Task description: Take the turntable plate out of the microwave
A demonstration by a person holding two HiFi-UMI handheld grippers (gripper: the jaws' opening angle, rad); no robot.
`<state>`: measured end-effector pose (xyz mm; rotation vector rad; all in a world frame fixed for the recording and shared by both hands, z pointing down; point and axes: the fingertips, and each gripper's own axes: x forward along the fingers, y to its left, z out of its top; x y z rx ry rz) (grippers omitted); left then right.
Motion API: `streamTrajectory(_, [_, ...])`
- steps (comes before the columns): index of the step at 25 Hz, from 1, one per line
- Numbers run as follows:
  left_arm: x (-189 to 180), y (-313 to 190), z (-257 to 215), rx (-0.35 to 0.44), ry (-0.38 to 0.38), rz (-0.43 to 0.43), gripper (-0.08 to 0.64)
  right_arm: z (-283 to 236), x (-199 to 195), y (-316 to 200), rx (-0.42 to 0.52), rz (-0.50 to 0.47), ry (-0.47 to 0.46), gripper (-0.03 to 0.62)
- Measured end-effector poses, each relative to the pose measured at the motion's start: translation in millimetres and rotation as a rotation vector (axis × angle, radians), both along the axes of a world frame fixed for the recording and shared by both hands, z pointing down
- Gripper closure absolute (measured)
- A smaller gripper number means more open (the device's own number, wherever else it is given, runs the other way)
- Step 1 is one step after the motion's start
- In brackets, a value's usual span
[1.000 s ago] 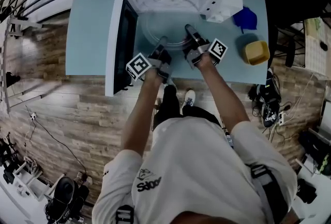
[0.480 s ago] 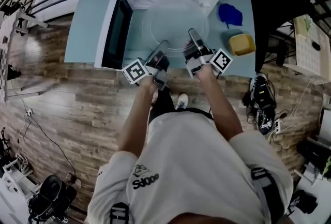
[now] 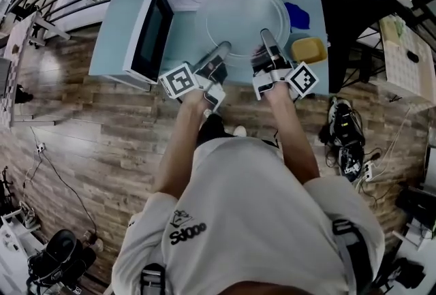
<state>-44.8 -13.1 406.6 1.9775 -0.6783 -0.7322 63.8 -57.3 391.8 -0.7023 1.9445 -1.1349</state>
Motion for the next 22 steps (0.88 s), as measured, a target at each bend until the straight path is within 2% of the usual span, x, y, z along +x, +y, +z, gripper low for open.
streamTrajectory(6, [6, 15, -42, 0.088, -0.010, 0.005, 0.485, -51, 8, 20, 0.123, 0.008, 0.010, 0.555])
streamTrajectory(10, [9, 21, -63, 0.136, -0.002, 0.007, 0.486, -71, 11, 28, 0.160, 0.011, 0.025, 0.554])
streamTrajectory(22, [6, 25, -72, 0.139, -0.005, -0.012, 0.489, -75, 9, 29, 0.179, 0.005, 0.034, 0.554])
